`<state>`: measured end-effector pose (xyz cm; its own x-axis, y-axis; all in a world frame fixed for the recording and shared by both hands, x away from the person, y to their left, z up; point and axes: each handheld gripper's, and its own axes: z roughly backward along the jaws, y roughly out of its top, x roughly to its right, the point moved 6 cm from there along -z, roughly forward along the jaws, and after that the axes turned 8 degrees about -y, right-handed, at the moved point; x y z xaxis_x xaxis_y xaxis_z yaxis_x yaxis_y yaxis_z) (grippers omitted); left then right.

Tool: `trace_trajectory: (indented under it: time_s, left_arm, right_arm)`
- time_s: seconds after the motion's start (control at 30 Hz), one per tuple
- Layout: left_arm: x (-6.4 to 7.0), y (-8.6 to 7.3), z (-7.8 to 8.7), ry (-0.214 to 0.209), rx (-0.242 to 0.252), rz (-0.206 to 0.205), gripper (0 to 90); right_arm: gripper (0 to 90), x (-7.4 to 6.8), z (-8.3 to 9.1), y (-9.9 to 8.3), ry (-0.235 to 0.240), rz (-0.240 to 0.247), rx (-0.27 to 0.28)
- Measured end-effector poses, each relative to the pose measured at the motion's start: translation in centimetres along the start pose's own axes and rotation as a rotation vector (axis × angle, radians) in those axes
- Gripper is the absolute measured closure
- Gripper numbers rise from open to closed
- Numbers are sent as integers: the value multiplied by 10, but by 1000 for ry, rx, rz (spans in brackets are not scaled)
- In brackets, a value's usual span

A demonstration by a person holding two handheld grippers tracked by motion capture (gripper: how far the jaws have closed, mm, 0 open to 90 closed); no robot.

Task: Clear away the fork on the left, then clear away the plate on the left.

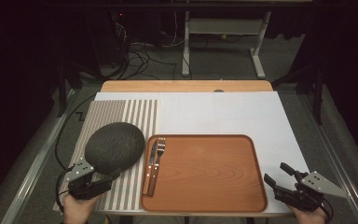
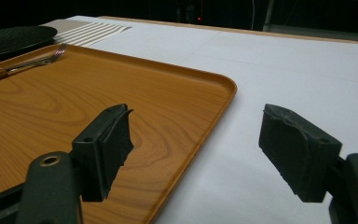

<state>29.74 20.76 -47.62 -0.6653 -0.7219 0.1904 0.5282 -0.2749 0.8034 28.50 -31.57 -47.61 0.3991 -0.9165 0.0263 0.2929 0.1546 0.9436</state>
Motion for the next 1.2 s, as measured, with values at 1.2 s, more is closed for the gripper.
trace_trajectory:
  time_s: [1.2]
  left_arm:
    - [-18, -24, 17, 47, 107, 62, 357]
  right_arm:
    - [256, 1, -1, 0, -11, 0, -5]
